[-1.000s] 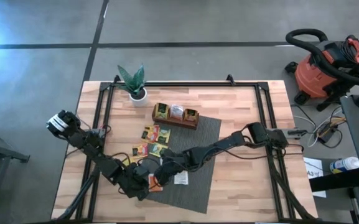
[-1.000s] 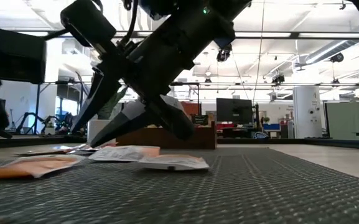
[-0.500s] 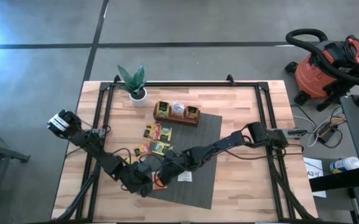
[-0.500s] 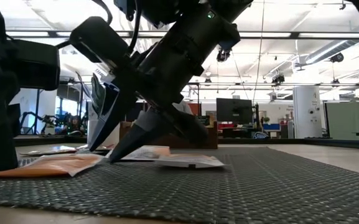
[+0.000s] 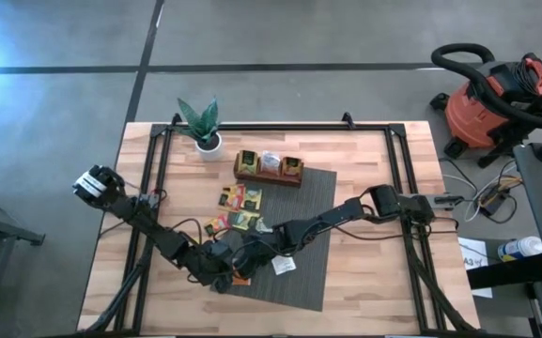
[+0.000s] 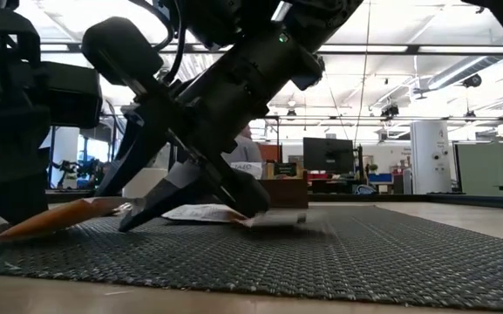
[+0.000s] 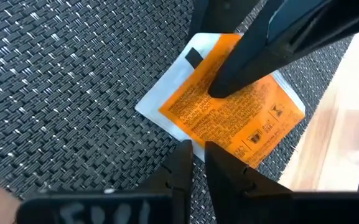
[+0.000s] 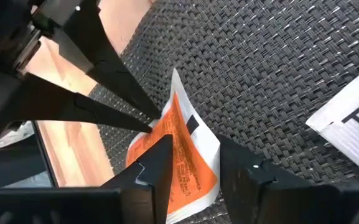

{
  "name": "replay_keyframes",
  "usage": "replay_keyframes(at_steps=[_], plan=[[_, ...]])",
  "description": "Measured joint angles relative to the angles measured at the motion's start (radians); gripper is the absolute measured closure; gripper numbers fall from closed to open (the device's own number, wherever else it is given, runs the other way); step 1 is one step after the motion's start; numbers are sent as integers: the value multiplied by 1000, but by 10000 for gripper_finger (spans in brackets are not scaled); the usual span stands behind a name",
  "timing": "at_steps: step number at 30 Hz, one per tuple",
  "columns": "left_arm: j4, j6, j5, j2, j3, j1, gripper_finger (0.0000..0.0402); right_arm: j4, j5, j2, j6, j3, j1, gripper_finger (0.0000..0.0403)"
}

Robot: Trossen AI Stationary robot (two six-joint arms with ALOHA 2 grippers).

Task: Pick & Place Tea
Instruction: Put the left white tea bag into the middle compartment of the wooden organizer

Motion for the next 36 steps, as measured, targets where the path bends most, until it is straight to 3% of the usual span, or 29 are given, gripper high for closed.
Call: replay_keyframes(at_steps=[7,12,17,22,25,31,36], plan=[[-3,17,-2,0,0,2,356,-11,-5,-15,-31,-2,2,312],[-12,17,-4,-15,0,-2,356,-24,24,-37,-76,-2,4,363],[-11,22,-52,-93,2,-6,356,-138,142,-105,-162,-2,10,391],[-10,62,-242,-244,2,-12,356,-300,350,-227,-217,-2,25,392],[1,187,-358,-342,10,-16,356,-381,503,-308,-120,-2,37,392],[5,663,-496,-425,102,-33,356,-459,823,-424,218,-10,48,392],[-2,992,-600,-348,220,-32,350,-374,866,-446,230,0,35,392]])
